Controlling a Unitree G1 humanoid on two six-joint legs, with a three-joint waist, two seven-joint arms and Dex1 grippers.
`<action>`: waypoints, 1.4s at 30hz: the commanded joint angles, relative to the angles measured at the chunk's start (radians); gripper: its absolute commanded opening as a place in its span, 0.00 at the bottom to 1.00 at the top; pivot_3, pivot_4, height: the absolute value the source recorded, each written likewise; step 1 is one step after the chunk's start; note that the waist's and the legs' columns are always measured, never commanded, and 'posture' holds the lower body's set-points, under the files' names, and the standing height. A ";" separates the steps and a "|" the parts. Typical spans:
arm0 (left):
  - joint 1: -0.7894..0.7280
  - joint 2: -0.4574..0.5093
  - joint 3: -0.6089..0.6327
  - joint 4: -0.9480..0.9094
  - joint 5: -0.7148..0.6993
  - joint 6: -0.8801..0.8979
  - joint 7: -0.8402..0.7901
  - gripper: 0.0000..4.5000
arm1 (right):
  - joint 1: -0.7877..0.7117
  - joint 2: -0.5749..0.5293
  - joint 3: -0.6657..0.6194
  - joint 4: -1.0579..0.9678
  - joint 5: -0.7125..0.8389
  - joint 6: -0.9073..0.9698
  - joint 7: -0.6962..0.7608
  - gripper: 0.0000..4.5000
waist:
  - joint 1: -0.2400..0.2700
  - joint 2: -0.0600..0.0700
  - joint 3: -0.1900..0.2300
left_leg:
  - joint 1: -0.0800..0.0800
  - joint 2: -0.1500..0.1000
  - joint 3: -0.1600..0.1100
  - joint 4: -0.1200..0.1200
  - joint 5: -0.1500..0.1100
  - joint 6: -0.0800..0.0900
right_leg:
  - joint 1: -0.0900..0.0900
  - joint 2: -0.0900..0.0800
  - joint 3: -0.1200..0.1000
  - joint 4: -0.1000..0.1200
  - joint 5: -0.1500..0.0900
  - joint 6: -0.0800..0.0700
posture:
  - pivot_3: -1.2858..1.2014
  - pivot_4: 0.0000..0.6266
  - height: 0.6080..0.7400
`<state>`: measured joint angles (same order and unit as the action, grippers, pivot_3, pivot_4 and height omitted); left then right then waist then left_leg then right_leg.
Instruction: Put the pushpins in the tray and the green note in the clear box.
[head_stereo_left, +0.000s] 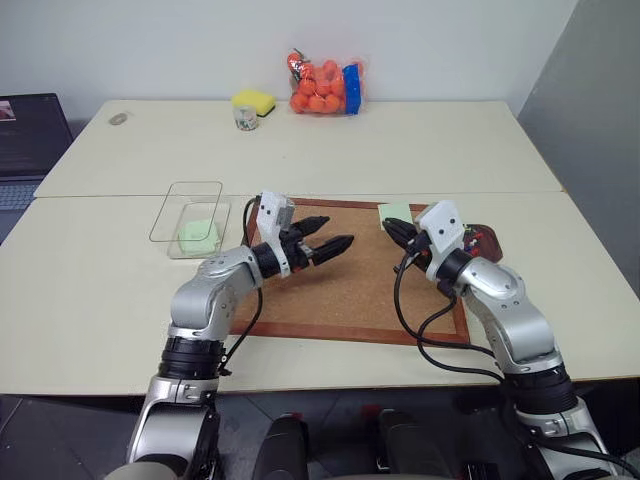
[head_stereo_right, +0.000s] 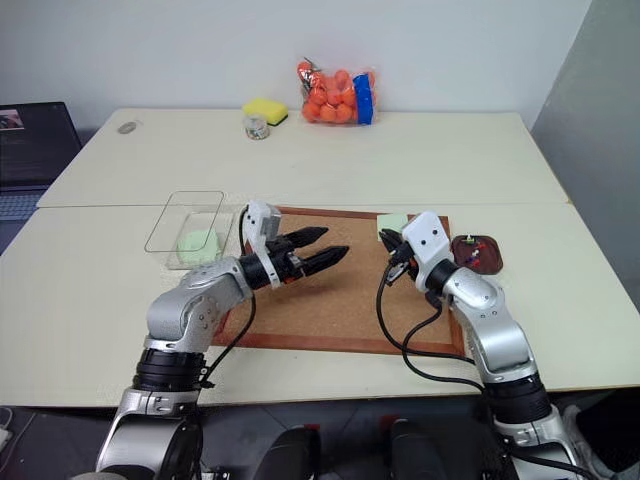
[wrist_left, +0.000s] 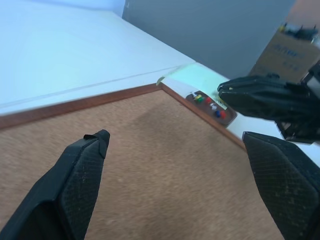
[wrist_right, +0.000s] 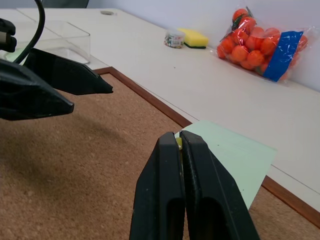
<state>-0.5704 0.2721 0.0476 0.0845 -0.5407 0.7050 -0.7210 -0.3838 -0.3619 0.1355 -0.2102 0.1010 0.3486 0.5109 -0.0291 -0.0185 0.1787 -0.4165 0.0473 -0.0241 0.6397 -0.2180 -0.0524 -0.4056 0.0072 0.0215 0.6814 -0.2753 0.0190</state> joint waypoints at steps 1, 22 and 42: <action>-0.069 -0.066 0.057 -0.004 -0.117 0.137 0.066 0.99 | -0.012 -0.025 0.023 -0.069 -0.026 -0.052 0.026 0.00 | 0.000 0.000 0.000 | 0.000 0.000 0.000 0.000 0.000 0.000 | 0.000 0.000 0.000 0.000 0.000 0.000 | 0.52 0.24 1.00; -0.249 -0.293 0.282 0.250 -0.300 0.384 0.414 0.81 | -0.002 -0.051 0.080 -0.132 -0.111 -0.099 0.046 0.00 | 0.000 -0.003 0.002 | 0.000 -0.001 0.000 0.001 0.000 0.000 | 0.000 0.000 0.000 0.000 0.000 0.000 | 0.52 0.24 1.00; -0.243 -0.331 0.359 0.258 -0.345 0.405 0.531 0.01 | -0.018 -0.010 0.050 -0.129 -0.110 -0.123 0.022 0.00 | 0.000 -0.003 0.002 | 0.000 -0.001 0.000 0.001 0.000 -0.001 | 0.000 0.000 0.000 0.000 0.000 0.000 | 0.52 0.24 1.00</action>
<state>-0.8098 -0.0508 0.4009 0.3468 -0.8630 1.1060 -0.1989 -0.3801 -0.3822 0.2158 -0.3033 -0.0168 0.2499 0.5472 -0.0290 -0.0217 0.1805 -0.4164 0.0467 -0.0245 0.6404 -0.2177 -0.0531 -0.4051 0.0069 0.0215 0.6813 -0.2752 0.0192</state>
